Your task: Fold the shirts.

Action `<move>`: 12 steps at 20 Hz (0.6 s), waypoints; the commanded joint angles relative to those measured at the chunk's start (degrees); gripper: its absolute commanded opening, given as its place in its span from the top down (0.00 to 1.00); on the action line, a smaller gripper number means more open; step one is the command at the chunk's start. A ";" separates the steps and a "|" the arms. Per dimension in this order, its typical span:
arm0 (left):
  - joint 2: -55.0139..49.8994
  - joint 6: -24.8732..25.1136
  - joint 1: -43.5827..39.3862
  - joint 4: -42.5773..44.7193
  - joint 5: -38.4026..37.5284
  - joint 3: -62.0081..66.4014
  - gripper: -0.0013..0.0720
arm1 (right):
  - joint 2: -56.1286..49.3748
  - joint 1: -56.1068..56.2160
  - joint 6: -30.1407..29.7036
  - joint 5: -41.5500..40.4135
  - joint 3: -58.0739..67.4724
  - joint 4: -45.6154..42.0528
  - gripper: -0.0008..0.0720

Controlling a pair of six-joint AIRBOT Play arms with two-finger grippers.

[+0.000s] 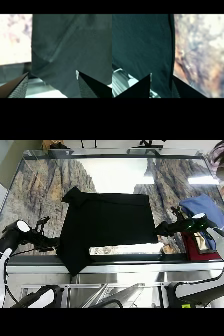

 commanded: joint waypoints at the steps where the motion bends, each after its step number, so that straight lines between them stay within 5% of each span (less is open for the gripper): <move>1: 0.13 0.04 -0.02 0.61 5.40 -0.46 0.08 | -0.02 0.07 -0.11 -0.59 -0.39 -0.76 0.51; 11: -7.67 1.11 -4.87 0.68 6.84 -0.37 0.09 | -0.02 0.07 -0.50 -0.33 -0.39 0.09 0.51; 12: -7.80 1.11 -5.22 0.70 7.39 -0.37 0.21 | 0.00 0.07 -0.50 -0.24 -0.39 0.11 0.51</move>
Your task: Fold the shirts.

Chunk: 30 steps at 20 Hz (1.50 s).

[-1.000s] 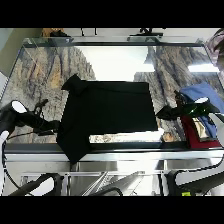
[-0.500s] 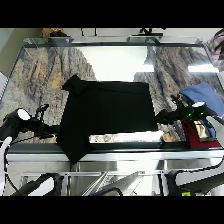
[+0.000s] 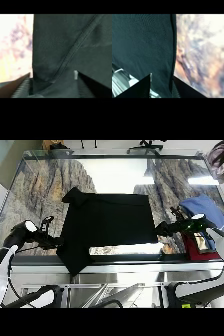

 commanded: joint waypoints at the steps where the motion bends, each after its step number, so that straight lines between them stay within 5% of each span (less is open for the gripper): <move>1: -1.77 0.31 -1.73 -0.15 1.62 -0.07 0.32 | -0.02 0.00 0.00 0.28 0.00 -0.48 0.51; 29: -1.77 -0.09 -1.73 2.91 -0.31 5.03 0.33 | -0.02 0.00 0.00 0.57 0.00 -0.46 0.51; 30: -1.77 -0.11 -1.66 2.91 -0.24 5.03 0.41 | -0.02 0.00 0.00 0.61 0.00 -0.46 0.54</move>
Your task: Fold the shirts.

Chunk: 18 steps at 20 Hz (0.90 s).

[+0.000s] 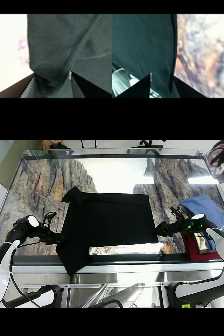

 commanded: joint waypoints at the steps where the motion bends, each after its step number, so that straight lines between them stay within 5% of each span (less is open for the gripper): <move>1: 0.04 0.07 0.07 1.33 -0.09 0.07 0.63 | -0.02 0.00 0.02 0.48 0.00 -0.61 0.70; 5: 0.04 0.35 0.00 1.29 1.70 0.07 0.69 | -0.02 0.02 0.04 1.20 0.00 -0.61 0.72; 6: 0.04 0.48 0.00 1.33 1.64 0.07 0.90 | -0.02 0.02 0.04 1.20 0.00 -0.59 0.83; 7: 0.04 0.66 0.00 1.29 1.62 0.07 0.96 | -0.02 0.07 0.02 1.18 0.00 -0.33 0.91; 10: 0.07 0.68 -0.02 0.24 -0.59 1.88 0.97 | 0.17 0.52 -2.45 2.60 0.37 7.28 0.96; 14: 6.03 4.39 3.54 -13.62 -12.66 19.63 0.97 | 4.02 -4.17 -3.37 12.41 16.31 24.33 0.96; 18: 12.66 2.89 14.97 -40.74 -14.91 48.72 0.97 | 11.23 -14.51 -1.60 13.31 43.93 46.31 0.96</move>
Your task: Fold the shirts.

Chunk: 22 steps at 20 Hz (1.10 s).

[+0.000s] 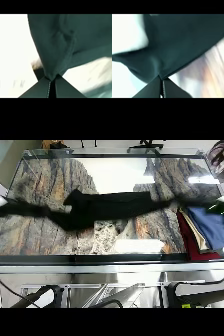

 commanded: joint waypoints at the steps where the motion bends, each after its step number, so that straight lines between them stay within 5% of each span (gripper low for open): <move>1: 4.83 -0.74 9.66 -25.29 -1.60 24.33 0.97 | 5.38 -7.65 2.47 0.98 22.47 17.38 0.96; 6: 5.29 -3.61 16.52 -35.52 0.09 44.30 0.97 | 10.97 -9.42 3.52 -3.23 36.33 16.41 0.96; 15: 13.16 -0.11 16.55 -37.29 3.34 27.12 0.97 | 13.68 -7.41 4.57 -2.21 34.95 9.64 0.96; 19: 11.04 -0.17 9.88 -30.18 4.98 20.13 0.97 | 10.36 9.07 4.57 -6.67 25.27 -6.95 0.96; 22: 4.72 -0.61 -2.40 -15.54 10.71 13.90 0.97 | 1.75 18.32 6.01 -10.82 21.42 -19.12 0.97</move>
